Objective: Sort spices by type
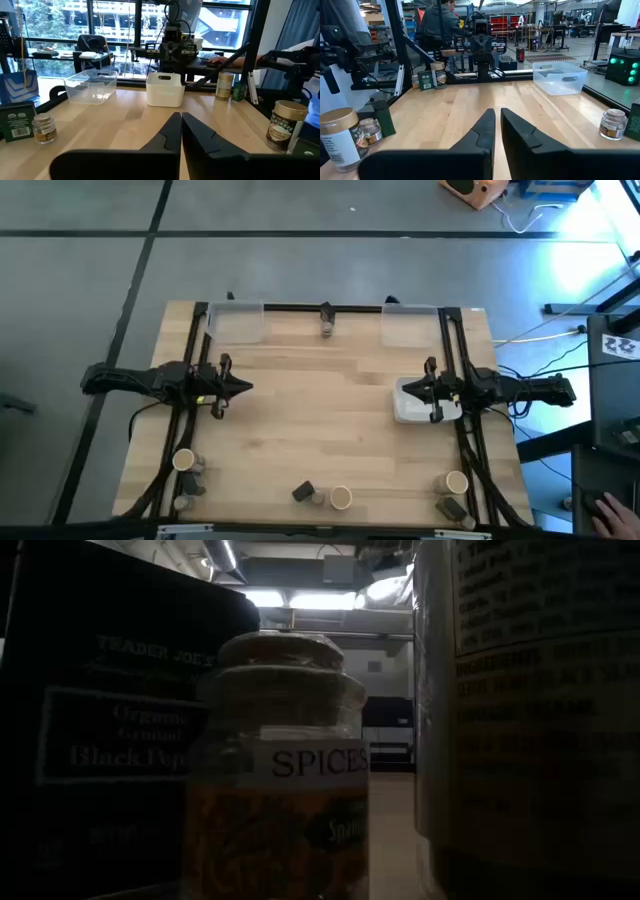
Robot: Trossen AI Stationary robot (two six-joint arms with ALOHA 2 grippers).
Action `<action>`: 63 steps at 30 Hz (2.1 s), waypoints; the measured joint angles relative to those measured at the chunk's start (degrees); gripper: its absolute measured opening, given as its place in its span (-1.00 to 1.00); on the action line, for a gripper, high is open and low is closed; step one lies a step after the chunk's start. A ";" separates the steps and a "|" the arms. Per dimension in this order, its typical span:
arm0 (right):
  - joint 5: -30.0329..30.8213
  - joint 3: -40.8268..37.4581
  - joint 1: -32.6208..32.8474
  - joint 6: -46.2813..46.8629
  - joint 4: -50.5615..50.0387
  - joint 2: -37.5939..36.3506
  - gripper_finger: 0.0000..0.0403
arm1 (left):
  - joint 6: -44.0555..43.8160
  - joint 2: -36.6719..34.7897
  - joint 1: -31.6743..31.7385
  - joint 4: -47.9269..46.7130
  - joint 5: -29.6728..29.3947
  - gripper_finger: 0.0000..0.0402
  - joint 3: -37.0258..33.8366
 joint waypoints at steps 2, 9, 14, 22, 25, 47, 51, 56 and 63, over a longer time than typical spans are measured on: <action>0.00 0.00 0.00 0.00 0.01 0.01 -0.84 | 0.00 0.00 0.01 0.00 -0.01 -0.99 -0.01; -0.02 0.00 0.01 0.00 0.01 0.00 -0.84 | 0.02 0.00 0.02 0.00 0.01 -0.99 0.00; -0.02 0.00 0.01 0.00 0.00 0.00 -0.84 | 0.00 0.02 0.02 0.00 0.00 -0.99 -0.01; -0.01 0.00 0.00 0.00 0.00 0.01 -0.84 | 0.00 0.00 0.01 0.00 -0.01 -0.99 -0.01; -0.02 0.00 -0.01 0.00 0.00 0.02 -0.84 | 0.02 0.02 0.02 0.00 0.02 -0.99 -0.01; 0.00 0.00 -0.01 0.00 0.01 0.01 -0.84 | 0.17 0.02 0.00 0.00 0.00 -0.99 -0.01; -0.02 0.00 -0.01 0.00 0.20 0.00 -0.84 | 0.38 0.01 0.00 0.08 -0.01 -0.99 -0.01; 0.76 -0.02 -0.01 0.11 0.93 0.02 -0.84 | 0.31 0.00 0.01 1.01 -0.05 -0.99 0.00; 10.15 -0.02 -0.01 1.84 10.71 0.02 -0.84 | 1.32 0.00 0.00 4.65 -0.05 -0.99 -0.01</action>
